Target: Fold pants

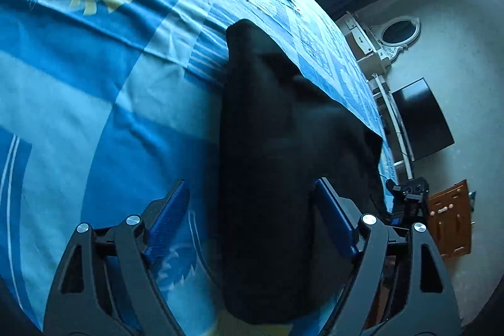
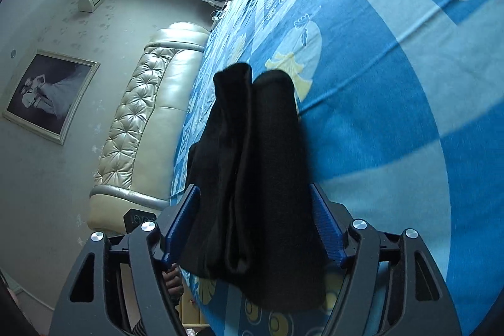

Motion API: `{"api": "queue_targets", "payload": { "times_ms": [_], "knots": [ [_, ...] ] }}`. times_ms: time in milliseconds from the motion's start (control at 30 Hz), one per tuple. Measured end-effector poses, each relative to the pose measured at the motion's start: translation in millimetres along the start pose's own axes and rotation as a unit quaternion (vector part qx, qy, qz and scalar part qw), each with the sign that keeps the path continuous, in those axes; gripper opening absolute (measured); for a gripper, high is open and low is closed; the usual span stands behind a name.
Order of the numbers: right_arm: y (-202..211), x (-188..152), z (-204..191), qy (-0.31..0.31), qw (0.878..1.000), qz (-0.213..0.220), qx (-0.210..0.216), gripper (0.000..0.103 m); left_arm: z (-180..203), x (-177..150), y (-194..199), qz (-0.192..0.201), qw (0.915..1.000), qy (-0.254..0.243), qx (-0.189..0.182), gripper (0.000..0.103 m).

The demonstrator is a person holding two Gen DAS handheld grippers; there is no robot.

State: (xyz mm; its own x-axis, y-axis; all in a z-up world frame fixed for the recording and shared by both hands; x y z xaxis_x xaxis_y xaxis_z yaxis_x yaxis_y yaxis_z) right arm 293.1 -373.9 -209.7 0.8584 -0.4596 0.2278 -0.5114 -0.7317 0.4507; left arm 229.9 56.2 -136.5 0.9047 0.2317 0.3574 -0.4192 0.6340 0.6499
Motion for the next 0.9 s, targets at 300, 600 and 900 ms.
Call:
{"api": "queue_targets", "payload": {
  "times_ms": [300, 600, 900],
  "knots": [
    [-10.1, -24.6, -9.7, 0.028, 0.998, -0.009, -0.053, 0.071, 20.7, -30.3, -17.9, -0.015, 0.9989, -0.027, 0.035, 0.066],
    [-10.0, -29.7, -12.6, 0.046, 0.996, -0.009, -0.082, 0.043, 25.6, -28.9, -5.6, 0.001, 0.9967, -0.034, 0.074, 0.044],
    [-19.0, -45.1, -19.1, 0.032, 0.997, -0.022, -0.064, 0.043, 17.7, -32.0, 12.3, 0.003, 0.9943, -0.038, 0.099, 0.044]
  ]
}}
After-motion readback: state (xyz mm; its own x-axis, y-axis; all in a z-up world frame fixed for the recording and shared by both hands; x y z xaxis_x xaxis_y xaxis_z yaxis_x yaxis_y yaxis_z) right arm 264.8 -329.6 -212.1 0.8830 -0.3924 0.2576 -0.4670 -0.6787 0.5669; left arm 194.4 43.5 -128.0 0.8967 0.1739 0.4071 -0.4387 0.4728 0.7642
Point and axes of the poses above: each gripper's, at about its wrist camera, not at the fingertips, and y roughly against the way its jaws point, z to its right, x to its top, the point moved 8 cm from there along -y, roughly the way its jaws point
